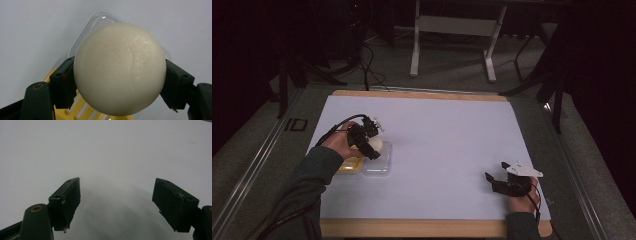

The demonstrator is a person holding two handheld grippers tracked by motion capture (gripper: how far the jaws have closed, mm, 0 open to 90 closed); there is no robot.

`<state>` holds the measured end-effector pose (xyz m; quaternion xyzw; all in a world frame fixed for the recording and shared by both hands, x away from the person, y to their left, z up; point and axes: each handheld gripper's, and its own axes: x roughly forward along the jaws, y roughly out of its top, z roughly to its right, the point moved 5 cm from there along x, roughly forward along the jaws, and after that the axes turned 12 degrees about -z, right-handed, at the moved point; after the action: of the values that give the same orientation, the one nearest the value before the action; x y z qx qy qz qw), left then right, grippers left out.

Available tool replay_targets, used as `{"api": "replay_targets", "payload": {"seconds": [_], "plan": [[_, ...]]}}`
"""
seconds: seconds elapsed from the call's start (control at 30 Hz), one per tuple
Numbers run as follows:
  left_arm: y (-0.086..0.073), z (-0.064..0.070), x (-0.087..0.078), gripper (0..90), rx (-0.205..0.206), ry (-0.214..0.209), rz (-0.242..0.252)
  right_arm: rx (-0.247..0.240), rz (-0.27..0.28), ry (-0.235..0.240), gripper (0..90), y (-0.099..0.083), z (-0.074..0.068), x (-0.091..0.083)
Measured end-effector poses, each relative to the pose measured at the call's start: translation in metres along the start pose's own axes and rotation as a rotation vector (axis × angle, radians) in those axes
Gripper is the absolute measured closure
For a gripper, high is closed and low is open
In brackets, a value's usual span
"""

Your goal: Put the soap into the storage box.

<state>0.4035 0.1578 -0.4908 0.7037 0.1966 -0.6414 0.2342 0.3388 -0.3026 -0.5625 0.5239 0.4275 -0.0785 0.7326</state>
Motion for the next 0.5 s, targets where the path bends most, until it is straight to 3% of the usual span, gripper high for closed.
{"api": "replay_targets", "payload": {"seconds": [0.5], "plan": [[-0.017, -0.011, 0.005, 25.8, -0.071, -0.004, -0.033, 0.001, 0.001, -0.001, 22.2, 0.0, 0.0, 0.0]]}}
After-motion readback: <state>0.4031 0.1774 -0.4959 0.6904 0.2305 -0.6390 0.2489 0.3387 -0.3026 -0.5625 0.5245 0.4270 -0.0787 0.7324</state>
